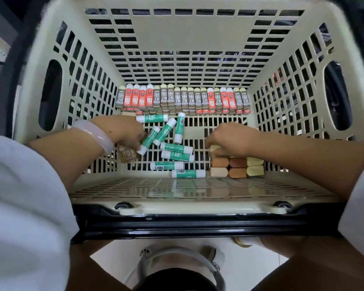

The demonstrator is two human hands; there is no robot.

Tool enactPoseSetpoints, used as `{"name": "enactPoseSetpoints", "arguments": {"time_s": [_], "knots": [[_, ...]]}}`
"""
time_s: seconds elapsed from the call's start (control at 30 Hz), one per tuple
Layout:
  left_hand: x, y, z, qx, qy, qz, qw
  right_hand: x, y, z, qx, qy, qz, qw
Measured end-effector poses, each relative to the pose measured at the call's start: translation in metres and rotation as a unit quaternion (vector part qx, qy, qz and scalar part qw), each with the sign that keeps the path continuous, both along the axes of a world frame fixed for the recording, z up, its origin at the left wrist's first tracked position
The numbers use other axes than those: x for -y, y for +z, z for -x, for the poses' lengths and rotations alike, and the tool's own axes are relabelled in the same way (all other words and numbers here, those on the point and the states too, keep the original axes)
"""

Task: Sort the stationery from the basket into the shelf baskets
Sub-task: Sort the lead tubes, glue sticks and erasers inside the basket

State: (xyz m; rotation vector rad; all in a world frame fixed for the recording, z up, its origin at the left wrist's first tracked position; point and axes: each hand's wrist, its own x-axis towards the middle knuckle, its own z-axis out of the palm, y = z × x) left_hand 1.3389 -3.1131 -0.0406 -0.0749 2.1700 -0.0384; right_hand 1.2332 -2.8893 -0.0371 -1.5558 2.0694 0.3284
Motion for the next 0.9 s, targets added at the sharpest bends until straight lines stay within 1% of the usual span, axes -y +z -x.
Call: {"name": "enactPoseSetpoints", "arguments": {"time_s": [0.07, 0.13, 0.2, 0.3, 0.43, 0.6, 0.67, 0.7, 0.77, 0.83, 0.9], "knots": [[0.002, -0.006, -0.003, 0.018, 0.015, -0.028, 0.999, -0.001, -0.001, 0.000, 0.017, 0.015, -0.036, 0.999], [0.000, -0.009, -0.005, 0.029, 0.005, -0.042, 0.999, -0.001, 0.000, 0.002, 0.046, -0.015, -0.032, 0.998], [0.000, -0.013, -0.007, 0.062, -0.019, -0.032, 0.997, -0.001, 0.000, 0.004, 0.050, -0.044, -0.017, 0.998], [-0.001, -0.017, -0.010, 0.114, -0.054, -0.011, 0.992, 0.000, -0.002, 0.004, 0.041, -0.058, 0.009, 0.997], [-0.003, -0.018, -0.010, 0.131, -0.062, -0.015, 0.989, 0.001, 0.000, 0.004, 0.053, -0.057, 0.014, 0.997], [-0.003, -0.018, -0.012, 0.142, -0.074, 0.016, 0.987, 0.001, 0.001, 0.003, 0.059, -0.062, 0.013, 0.996], [-0.004, -0.014, -0.009, 0.128, -0.033, -0.023, 0.991, 0.001, 0.001, 0.003, 0.061, -0.071, 0.017, 0.995], [-0.004, -0.010, -0.006, 0.108, -0.001, -0.060, 0.992, 0.002, 0.001, 0.003, 0.071, -0.080, 0.021, 0.994], [-0.006, -0.003, 0.002, 0.038, 0.063, -0.157, 0.985, 0.004, 0.002, 0.002, 0.122, -0.113, 0.036, 0.985], [-0.013, 0.004, 0.008, -0.022, 0.140, -0.266, 0.953, 0.007, 0.005, -0.001, 0.188, -0.144, 0.061, 0.970], [-0.025, 0.008, 0.010, -0.052, 0.216, -0.358, 0.907, 0.009, 0.007, -0.005, 0.234, -0.160, 0.090, 0.955]]}}
